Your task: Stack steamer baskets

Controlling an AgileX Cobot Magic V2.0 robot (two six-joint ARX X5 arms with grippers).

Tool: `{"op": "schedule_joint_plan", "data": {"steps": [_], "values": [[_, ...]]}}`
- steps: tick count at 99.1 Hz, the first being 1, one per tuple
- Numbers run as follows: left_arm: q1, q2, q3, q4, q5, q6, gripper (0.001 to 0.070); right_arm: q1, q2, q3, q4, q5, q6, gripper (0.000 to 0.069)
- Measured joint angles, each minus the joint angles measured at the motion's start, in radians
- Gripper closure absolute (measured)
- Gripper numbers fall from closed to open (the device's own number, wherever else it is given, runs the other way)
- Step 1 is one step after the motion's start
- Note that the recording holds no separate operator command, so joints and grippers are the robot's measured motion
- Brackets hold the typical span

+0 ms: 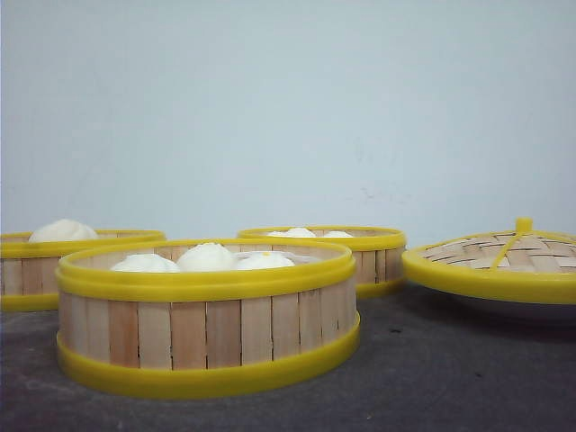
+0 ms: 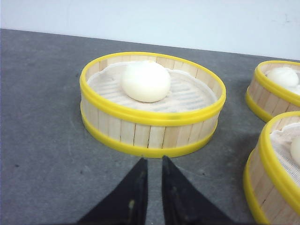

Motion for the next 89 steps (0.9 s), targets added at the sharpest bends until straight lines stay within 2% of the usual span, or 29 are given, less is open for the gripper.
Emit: {"op": "schedule_joint_plan", "data": {"steps": [33,53,70,89], "values": [[0.0,0.0,0.0,0.0,0.008,-0.008,0.0681,0.0,0.0,0.0,0.0,0.0,0.029,0.0681],[0.0,0.0,0.0,0.0,0.008,-0.079,0.0681,0.0,0.0,0.0,0.003,0.0,0.09,0.0681],[0.0,0.0,0.002,-0.001,0.008,-0.104,0.0685,0.0,0.0,0.005,0.003,0.0,0.135,0.0681],[0.0,0.006,0.063,0.006,0.008,-0.164,0.0685,0.0,0.042,0.116,0.005,0.001,0.186,0.0682]]}}
